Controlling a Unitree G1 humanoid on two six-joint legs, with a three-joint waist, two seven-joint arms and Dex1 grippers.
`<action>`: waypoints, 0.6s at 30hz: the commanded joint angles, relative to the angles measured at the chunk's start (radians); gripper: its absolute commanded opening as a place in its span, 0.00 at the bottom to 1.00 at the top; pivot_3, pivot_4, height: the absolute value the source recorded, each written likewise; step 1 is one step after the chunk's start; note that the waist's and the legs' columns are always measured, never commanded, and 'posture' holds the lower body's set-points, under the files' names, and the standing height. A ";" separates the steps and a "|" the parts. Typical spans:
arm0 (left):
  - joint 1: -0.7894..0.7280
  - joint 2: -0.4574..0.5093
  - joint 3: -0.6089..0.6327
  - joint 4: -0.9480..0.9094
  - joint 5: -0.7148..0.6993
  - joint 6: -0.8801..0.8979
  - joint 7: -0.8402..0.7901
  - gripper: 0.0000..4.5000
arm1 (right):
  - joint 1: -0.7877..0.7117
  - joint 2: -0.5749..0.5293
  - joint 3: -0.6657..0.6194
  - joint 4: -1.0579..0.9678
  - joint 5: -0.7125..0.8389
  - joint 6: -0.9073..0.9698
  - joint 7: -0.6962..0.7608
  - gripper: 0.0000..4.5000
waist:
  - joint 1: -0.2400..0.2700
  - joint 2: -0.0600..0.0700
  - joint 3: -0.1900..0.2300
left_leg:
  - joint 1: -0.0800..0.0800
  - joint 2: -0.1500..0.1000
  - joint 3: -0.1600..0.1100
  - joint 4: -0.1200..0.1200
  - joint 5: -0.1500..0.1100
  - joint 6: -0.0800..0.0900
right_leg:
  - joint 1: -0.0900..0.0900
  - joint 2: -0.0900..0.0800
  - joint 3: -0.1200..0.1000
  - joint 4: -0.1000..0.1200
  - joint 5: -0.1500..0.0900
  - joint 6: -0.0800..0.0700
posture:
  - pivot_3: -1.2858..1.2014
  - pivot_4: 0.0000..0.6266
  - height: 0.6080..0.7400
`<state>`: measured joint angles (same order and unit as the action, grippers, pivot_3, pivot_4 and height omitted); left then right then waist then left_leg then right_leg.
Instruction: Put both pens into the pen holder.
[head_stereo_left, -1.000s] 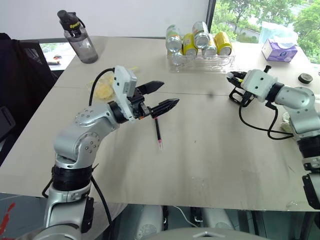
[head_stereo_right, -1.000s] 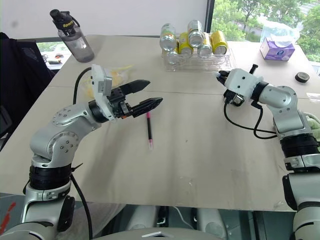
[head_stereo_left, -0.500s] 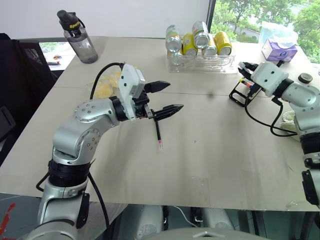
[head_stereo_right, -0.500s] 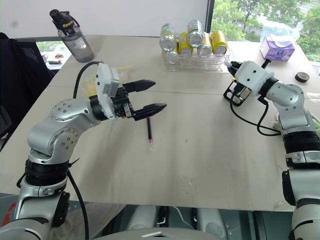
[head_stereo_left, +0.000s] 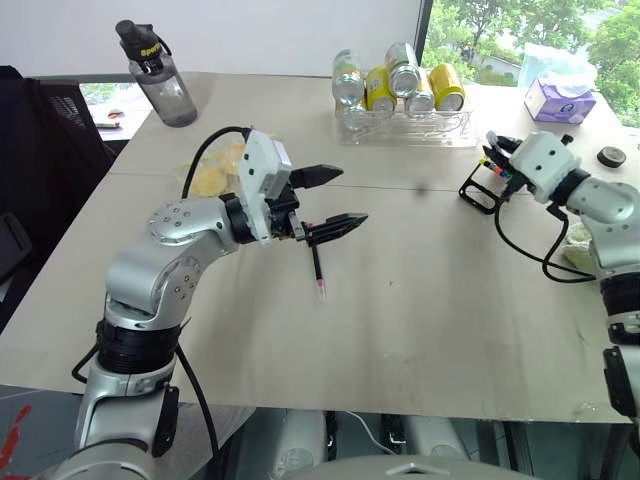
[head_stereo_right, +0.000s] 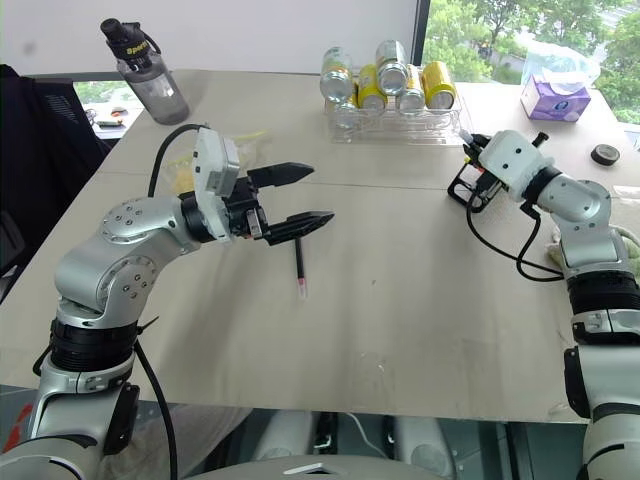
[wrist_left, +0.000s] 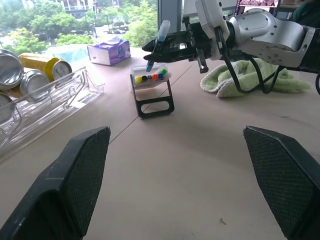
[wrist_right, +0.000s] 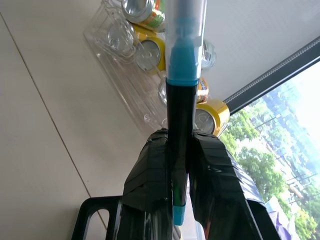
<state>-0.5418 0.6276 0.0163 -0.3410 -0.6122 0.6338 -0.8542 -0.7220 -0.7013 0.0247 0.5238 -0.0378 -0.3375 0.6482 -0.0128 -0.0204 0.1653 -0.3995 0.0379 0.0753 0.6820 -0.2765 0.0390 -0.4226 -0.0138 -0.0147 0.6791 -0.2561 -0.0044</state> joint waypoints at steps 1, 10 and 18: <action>-0.021 0.003 -0.004 -0.015 0.003 -0.013 -0.009 0.99 | -0.007 -0.005 -0.032 -0.006 0.007 -0.030 -0.019 0.00 | 0.000 0.000 0.000 | 0.000 0.000 0.000 0.000 0.000 0.000 | 0.000 0.000 0.000 0.000 0.000 0.000 | 0.52 0.24 1.00; -0.022 0.005 -0.017 -0.006 0.017 -0.022 -0.013 0.99 | -0.058 0.021 -0.001 0.150 -0.059 -0.138 -0.067 0.00 | -0.002 0.000 0.000 | 0.000 0.000 0.000 0.000 0.000 0.000 | 0.000 0.000 0.000 0.000 0.000 0.000 | 0.52 0.24 1.00; -0.007 0.013 -0.008 -0.003 0.035 -0.028 -0.018 1.00 | -0.105 0.024 -0.011 0.227 -0.093 -0.192 -0.132 0.62 | -0.001 0.000 0.000 | 0.000 0.000 0.000 0.000 0.000 0.000 | 0.000 0.000 0.001 0.000 0.000 0.000 | 0.52 0.24 1.00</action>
<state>-0.5453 0.6314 -0.0093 -0.3211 -0.5783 0.6253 -0.8695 -0.7960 -0.6653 0.0317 0.7555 -0.1305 -0.5087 0.5406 -0.0137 -0.0202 0.1654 -0.3990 0.0379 0.0757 0.6821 -0.2763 0.0387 -0.4225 -0.0135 -0.0141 0.6794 -0.2561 -0.0044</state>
